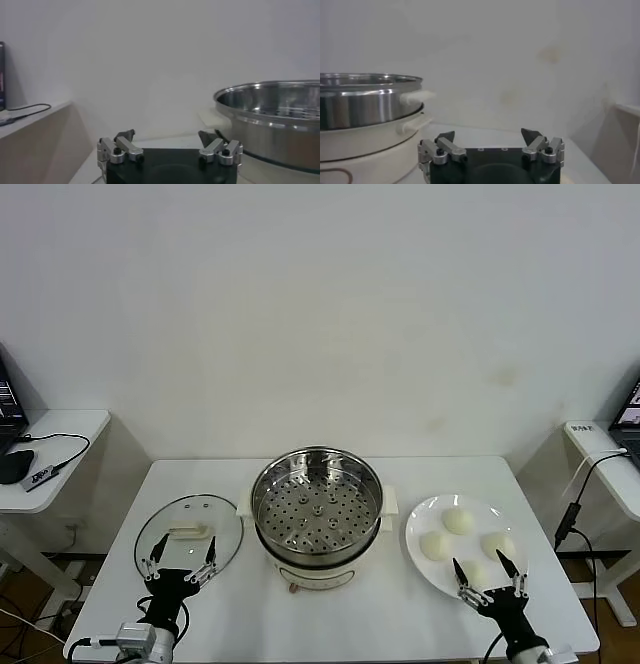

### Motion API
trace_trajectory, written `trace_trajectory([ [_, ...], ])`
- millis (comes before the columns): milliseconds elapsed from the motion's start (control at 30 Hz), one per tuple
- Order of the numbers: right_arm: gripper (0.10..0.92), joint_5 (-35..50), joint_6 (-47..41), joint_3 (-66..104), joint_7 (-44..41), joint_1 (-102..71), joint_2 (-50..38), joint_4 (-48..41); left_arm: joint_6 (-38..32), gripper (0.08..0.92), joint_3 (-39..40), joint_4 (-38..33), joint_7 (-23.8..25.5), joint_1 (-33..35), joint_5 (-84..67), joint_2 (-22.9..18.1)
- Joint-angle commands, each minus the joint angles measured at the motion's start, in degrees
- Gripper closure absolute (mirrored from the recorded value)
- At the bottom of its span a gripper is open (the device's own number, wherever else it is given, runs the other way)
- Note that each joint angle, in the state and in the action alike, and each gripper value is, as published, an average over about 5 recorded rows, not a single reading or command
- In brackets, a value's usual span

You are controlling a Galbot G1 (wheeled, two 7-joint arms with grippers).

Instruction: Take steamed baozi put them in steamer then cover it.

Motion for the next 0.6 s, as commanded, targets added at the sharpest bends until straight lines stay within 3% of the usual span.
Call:
trace_trajectory([
  [33, 0.203, -11.69, -2.81, 3.28, -2.38, 5.88, -13.38, -4.07, 2.38, 0.177, 0.03, -0.61, 0.86, -0.03, 1.34, 0.07],
  [333, 0.203, -19.89, -6.68, -1.76, -10.35, 19.09, -32.81, -13.3, 2.41, 0.177, 0.45, -0.35, 0.98, -0.4, 3.21, -0.41],
  [600, 0.203, -23.03, -8.33, -27.64, -21.21, 41.74, -46.94, -21.15, 2.39, 0.177, 0.3, -0.44, 0.97, -0.26, 3.88, -0.31],
])
